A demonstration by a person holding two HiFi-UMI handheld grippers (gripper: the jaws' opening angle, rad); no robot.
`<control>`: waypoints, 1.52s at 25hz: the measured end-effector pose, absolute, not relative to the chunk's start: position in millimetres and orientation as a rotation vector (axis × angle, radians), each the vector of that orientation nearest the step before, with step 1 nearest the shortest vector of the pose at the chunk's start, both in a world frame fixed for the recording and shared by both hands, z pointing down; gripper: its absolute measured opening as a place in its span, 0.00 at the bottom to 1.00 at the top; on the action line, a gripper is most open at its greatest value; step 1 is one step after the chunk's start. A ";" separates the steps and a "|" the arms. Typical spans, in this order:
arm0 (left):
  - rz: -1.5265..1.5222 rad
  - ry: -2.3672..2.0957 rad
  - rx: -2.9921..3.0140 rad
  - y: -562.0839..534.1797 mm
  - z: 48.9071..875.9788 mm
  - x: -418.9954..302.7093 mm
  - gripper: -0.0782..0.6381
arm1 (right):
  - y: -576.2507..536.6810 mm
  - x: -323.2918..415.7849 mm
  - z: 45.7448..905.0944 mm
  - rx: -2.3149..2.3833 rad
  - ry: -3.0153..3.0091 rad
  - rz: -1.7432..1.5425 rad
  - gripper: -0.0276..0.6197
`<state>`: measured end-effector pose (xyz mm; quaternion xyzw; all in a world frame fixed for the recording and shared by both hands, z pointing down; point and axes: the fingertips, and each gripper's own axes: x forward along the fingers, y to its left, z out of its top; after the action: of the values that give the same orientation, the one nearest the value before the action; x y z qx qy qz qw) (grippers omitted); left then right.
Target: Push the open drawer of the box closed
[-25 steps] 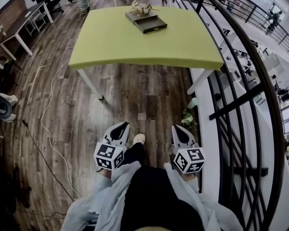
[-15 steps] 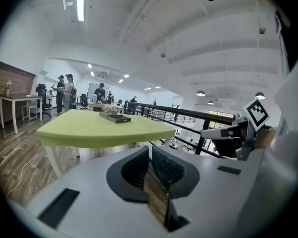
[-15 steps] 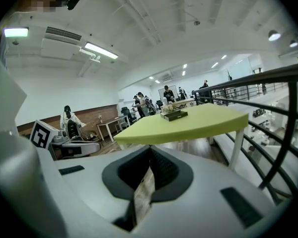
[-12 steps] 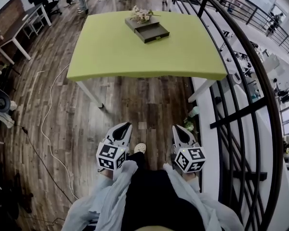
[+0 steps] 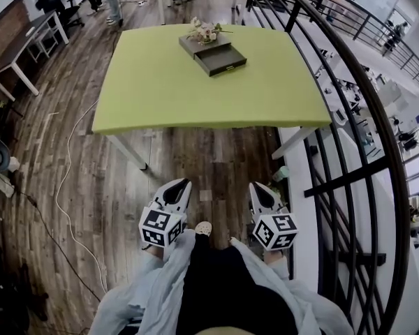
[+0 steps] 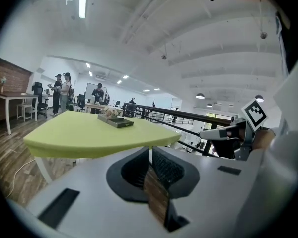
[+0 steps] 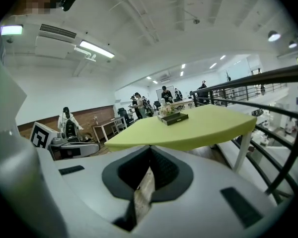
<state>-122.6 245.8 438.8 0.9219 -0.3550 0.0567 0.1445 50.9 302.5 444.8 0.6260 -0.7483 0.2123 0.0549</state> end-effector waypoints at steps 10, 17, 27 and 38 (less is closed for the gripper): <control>0.197 -0.967 2.676 205.3 441.9 -117.4 0.15 | 272.3 53.6 449.0 1.942 -2.229 0.702 0.05; 0.199 -0.975 2.651 192.7 447.2 -116.0 0.15 | 253.7 55.3 454.2 1.909 -2.225 0.733 0.05; 0.230 -1.024 2.651 150.4 455.3 -106.7 0.15 | 211.5 71.2 471.1 1.879 -2.230 0.765 0.05; 0.221 -1.095 2.634 68.9 446.7 -91.4 0.15 | 117.2 90.8 465.1 1.828 -2.292 0.773 0.05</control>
<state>-91.4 68.9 446.7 0.9116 -0.3789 0.0766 0.1396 90.8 117.2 465.1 0.6020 -0.7548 0.2546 0.0546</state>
